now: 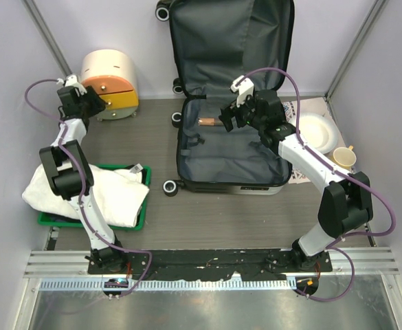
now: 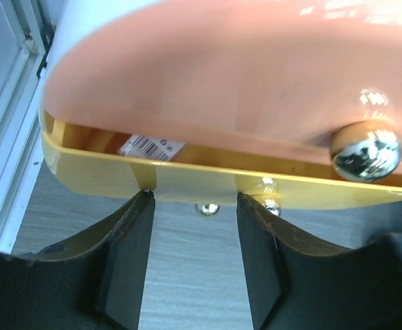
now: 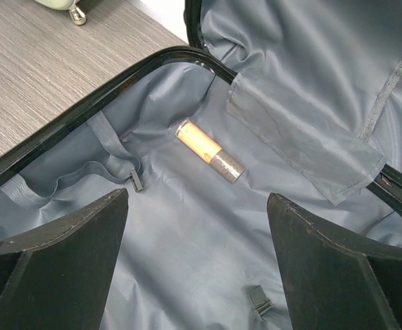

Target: Open, take out, and arrange the luggage

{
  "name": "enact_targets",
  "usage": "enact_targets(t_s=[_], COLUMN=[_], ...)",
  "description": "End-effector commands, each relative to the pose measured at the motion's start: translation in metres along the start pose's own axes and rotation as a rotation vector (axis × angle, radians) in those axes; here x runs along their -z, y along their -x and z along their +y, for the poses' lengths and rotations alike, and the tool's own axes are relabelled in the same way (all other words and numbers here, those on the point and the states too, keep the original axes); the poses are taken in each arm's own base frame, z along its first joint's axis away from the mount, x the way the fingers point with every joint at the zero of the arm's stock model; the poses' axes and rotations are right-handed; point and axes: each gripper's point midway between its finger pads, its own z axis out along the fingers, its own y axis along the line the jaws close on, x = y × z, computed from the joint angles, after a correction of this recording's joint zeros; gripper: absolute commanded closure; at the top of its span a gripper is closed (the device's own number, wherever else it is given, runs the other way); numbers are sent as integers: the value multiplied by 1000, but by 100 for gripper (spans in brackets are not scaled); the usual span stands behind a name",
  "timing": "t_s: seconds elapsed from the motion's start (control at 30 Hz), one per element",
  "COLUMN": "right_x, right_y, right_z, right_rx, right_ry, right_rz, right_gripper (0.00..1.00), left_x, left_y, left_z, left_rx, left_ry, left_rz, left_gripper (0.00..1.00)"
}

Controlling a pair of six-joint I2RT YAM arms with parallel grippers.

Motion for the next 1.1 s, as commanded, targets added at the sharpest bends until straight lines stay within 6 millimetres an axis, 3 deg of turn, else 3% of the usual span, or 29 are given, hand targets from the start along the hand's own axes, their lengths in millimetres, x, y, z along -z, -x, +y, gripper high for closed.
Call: enact_targets(t_s=[0.0,0.1,0.13,0.17,0.23,0.37,0.53,0.57,0.6,0.67,1.07], right_x=[10,11,11,11,11,9,6,6,6,7,12], right_y=[27,27,27,26,24,22,24,25,26,27,23], right_z=[-7,-9,-9,-9,-8,-7,-7,-8,-7,-8,-13], right_rx=[20,20,20,18,13,8,8,8,9,10,10], right_ry=[-23,-30,-31,-33,-30,-24,-19,-21,-20,-26,-51], right_rz=[-68,-65,-64,-63,-59,-54,-58,-60,-61,-62,-54], right_gripper=[12,13,13,12,13,13,13,13,13,13,13], left_x=[7,24,41,47,66,78,65,64,55,53,32], left_y=[67,64,78,67,74,72,76,88,77,86,86], left_z=[-33,-46,-56,-58,-73,-83,-72,-74,-70,-75,-67], left_rx=[13,10,9,29,89,192,262,273,294,296,360], left_ry=[-83,-137,-154,-172,-208,-234,-168,-164,-151,-172,-137], left_rz=[-199,-177,-207,-181,-186,-173,-156,-168,-126,-124,-114], left_gripper=[44,48,49,49,49,50,49,48,48,48,49])
